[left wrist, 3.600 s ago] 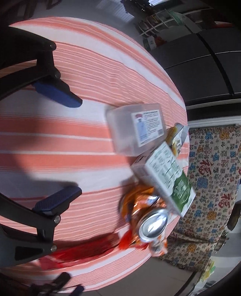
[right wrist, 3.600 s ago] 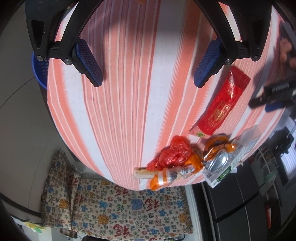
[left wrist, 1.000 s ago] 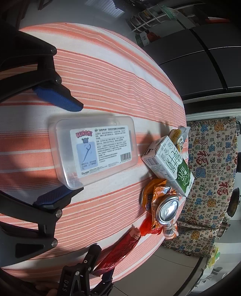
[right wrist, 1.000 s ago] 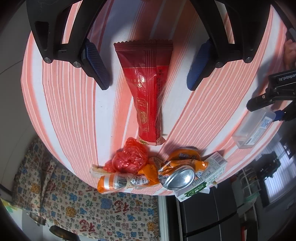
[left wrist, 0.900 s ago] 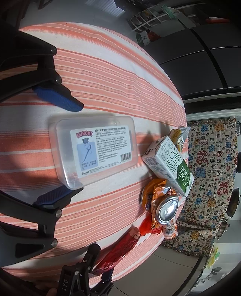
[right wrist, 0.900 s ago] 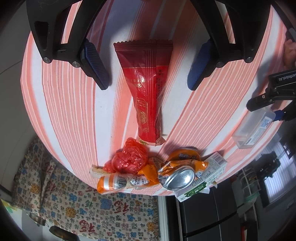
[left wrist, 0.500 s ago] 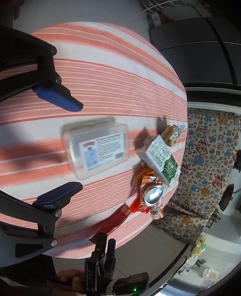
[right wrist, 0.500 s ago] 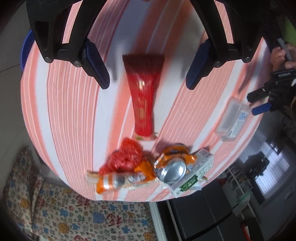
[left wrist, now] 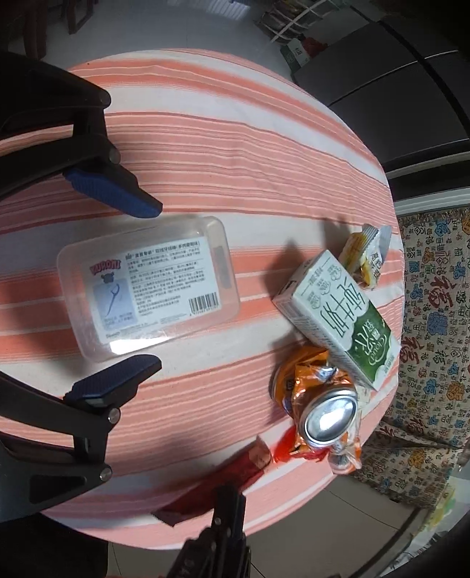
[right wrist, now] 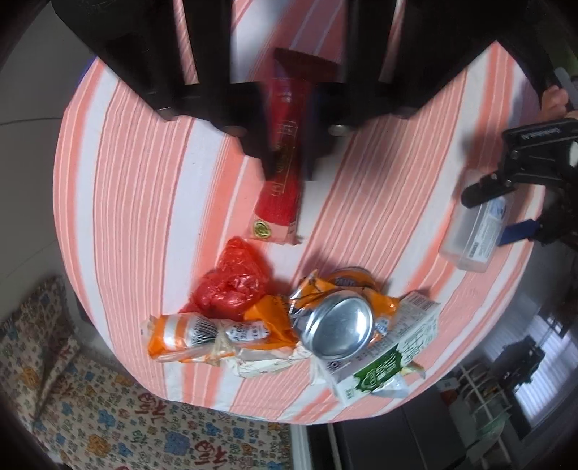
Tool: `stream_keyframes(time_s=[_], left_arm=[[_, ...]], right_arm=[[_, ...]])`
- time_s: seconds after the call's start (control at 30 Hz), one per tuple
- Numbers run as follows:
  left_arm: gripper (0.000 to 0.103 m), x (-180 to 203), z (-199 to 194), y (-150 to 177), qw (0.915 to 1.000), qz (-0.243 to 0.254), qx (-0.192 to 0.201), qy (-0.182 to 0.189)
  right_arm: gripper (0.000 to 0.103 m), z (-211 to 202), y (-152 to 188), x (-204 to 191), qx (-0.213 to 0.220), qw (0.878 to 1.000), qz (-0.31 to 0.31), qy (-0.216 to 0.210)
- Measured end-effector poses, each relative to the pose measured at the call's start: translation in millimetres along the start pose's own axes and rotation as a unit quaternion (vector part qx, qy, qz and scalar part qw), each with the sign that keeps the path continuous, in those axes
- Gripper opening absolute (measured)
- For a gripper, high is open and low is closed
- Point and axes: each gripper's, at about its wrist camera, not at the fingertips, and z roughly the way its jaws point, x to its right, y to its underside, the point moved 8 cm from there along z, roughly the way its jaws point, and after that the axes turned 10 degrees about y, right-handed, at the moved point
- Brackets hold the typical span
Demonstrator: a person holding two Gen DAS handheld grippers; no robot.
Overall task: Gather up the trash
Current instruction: 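Carry the box and red wrapper over the wastebasket and open both tools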
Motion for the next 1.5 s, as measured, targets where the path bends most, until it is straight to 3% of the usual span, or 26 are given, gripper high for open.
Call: stream_keyframes(time_s=[0.03, 0.27, 0.6, 0.8, 1.1, 1.33, 1.5], left_arm=[[0.066, -1.2, -0.4, -0.3, 1.0, -0.001, 0.005, 0.003], [0.063, 0.8, -15.2, 1.6, 0.9987, -0.003, 0.044, 0.025], [0.063, 114.2, -38.9, -18.2, 0.9863, 0.051, 0.093, 0.126], [0.063, 214.6, -32.4, -38.7, 0.9735, 0.094, 0.093, 0.187], [0.063, 357.9, 3.1, -66.5, 0.9549, 0.152, 0.079, 0.242], [0.063, 426.0, 49.1, -64.3, 0.947, 0.169, 0.047, 0.269], [0.063, 460.2, 85.4, -52.3, 0.9417, 0.181, 0.022, 0.283]], right_arm=[[0.009, -2.0, 0.8, 0.4, 0.004, 1.0, 0.003, -0.002], [0.008, -29.4, 12.1, 16.9, 0.045, 0.997, 0.044, -0.051], [0.008, -66.5, 35.5, 86.9, 0.1, 0.983, 0.132, -0.079], [0.008, -95.0, 51.9, 166.8, 0.136, 0.972, 0.188, -0.03], [0.008, -96.4, 95.3, 290.7, 0.142, 0.951, 0.27, 0.06], [0.008, -74.4, 134.0, 355.9, 0.126, 0.935, 0.318, 0.092], [0.008, -54.0, 159.8, 376.7, 0.127, 0.928, 0.338, 0.091]])
